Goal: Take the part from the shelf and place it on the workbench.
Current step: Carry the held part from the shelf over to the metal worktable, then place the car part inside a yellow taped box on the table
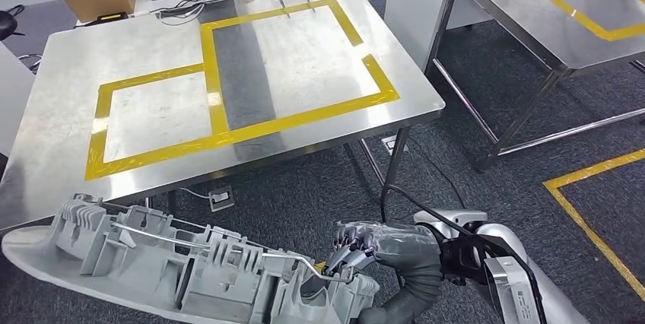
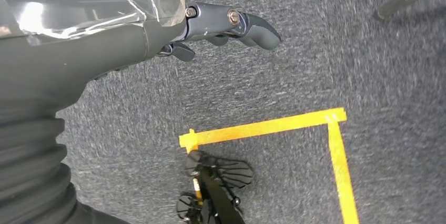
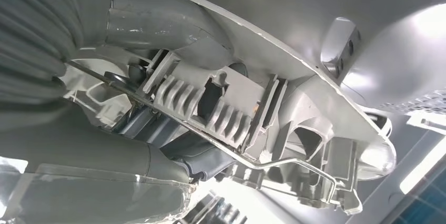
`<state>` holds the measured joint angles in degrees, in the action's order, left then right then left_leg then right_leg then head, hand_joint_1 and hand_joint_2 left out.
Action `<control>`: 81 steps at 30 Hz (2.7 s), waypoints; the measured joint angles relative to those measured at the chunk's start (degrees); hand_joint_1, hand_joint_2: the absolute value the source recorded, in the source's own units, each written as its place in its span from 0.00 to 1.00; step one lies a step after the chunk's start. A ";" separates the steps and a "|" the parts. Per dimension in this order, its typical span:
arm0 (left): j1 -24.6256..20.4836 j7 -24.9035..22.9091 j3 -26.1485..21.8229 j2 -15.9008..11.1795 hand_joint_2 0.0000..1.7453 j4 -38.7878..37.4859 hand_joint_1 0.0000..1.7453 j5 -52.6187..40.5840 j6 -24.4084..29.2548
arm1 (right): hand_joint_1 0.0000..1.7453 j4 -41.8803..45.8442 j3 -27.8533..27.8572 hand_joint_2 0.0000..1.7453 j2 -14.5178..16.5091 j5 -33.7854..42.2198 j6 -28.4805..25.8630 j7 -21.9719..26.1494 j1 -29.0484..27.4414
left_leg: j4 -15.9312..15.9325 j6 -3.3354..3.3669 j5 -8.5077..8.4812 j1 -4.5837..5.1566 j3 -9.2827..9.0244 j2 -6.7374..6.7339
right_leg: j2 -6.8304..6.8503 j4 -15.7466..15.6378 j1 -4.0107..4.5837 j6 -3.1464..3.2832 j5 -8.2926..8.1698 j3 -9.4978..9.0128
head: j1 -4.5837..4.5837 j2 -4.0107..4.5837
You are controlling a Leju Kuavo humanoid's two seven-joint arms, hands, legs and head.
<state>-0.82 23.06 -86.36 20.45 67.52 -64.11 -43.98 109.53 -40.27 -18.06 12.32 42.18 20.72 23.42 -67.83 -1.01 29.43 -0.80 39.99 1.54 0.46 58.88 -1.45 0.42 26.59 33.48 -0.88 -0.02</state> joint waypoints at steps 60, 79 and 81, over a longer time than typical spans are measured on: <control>-0.10 -0.10 0.03 0.07 1.00 0.19 0.00 0.39 -2.46 | 1.00 -0.46 0.57 1.00 -1.39 3.02 -0.74 0.28 0.36 | 4.46 0.70 -0.06 0.24 -4.70 -1.04 | -0.46 -0.64 -0.03 -0.16 -0.81 0.29 | 0.10 0.00; -0.07 -0.42 0.02 0.04 1.00 0.37 0.00 0.76 -2.17 | 1.00 -0.51 0.74 1.00 -1.28 3.17 -0.68 0.38 0.24 | 11.20 4.27 -4.65 1.03 -6.97 -1.03 | -0.49 14.65 0.56 -1.85 6.38 6.96 | 0.41 0.00; -0.07 -0.47 0.03 0.07 1.00 0.35 0.00 0.79 -2.10 | 1.00 -0.51 0.73 1.00 -1.28 3.15 -0.68 0.34 0.19 | 11.18 4.03 -3.98 1.04 -7.80 -0.83 | -0.47 10.56 0.49 -2.77 3.30 6.57 | 0.42 0.00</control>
<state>-0.89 22.59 -86.33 20.52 67.87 -63.32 -46.09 109.02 -39.53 -19.34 15.47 41.51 21.06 23.60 -56.66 3.02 25.45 0.24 32.19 0.71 -0.01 69.44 -0.96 -2.35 29.89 40.04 -0.46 -0.02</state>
